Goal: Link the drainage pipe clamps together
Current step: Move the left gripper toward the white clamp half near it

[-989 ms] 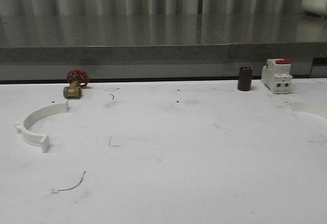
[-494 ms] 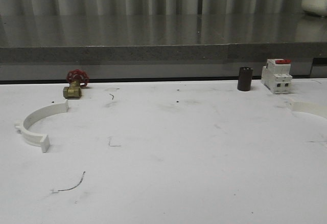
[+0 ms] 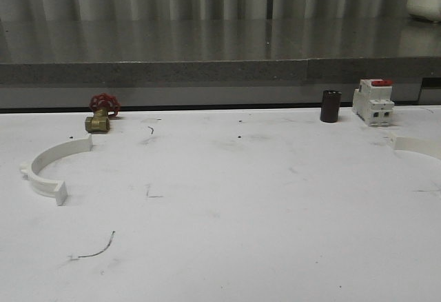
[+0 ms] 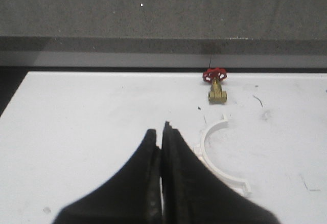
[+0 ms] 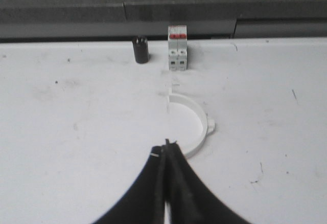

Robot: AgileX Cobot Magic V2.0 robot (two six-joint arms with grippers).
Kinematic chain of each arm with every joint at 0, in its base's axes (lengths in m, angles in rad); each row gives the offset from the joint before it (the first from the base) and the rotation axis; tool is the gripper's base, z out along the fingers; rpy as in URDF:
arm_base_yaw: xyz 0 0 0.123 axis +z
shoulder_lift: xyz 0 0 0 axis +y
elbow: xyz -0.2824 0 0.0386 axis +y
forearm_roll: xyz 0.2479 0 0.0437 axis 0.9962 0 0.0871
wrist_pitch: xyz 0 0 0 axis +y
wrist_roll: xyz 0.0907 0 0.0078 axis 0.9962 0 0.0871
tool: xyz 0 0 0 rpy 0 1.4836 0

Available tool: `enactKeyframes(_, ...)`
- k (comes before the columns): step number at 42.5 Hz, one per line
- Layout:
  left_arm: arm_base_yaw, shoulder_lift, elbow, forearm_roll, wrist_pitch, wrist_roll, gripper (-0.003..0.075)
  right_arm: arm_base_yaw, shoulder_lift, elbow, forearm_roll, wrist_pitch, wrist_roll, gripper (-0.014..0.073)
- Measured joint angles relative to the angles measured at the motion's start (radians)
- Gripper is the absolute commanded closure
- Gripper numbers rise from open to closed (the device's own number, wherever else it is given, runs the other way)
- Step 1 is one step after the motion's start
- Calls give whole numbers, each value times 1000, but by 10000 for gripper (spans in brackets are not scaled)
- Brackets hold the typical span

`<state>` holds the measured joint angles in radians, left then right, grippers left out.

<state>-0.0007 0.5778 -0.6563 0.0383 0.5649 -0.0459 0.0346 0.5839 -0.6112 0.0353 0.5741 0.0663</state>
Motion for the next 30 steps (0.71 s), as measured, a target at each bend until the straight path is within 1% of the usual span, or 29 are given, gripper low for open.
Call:
enactKeyframes(5,0,52,0,-25,17,0,741,0,81,0,0,18,0,661)
enactKeyframes(12,0,89,0,-28,23,0,741,0,136,0,0,22,0,657)
enactKeyframes(14,0,96,0,-28,23,0,738,0,146,0,0,22,0,636)
enactKeyframes(16,0,104,0,-19,25,0,719,0,151,0,0,22,0,585)
enactKeyframes(18,0,108,0,-12,25,0,677,0,153,0,0,22,0,503)
enactKeyframes(21,0,110,0,1,25,0,560,0,155,0,0,22,0,351)
enactKeyframes(22,0,110,0,4,25,0,502,0,155,0,0,22,0,304)
enactKeyframes(23,0,110,0,6,25,0,458,0,155,0,0,22,0,247)
enactKeyframes(24,0,110,0,8,25,2,415,0,155,0,0,22,0,211)
enactKeyframes(25,0,110,0,8,25,2,364,0,155,0,0,22,0,180)
enactKeyframes(27,0,110,0,10,25,2,308,0,155,0,0,22,0,135)
enactKeyframes(29,0,110,0,10,25,4,280,0,155,0,0,22,0,123)
enactKeyframes(30,0,110,0,10,25,4,278,0,155,0,0,22,0,125)
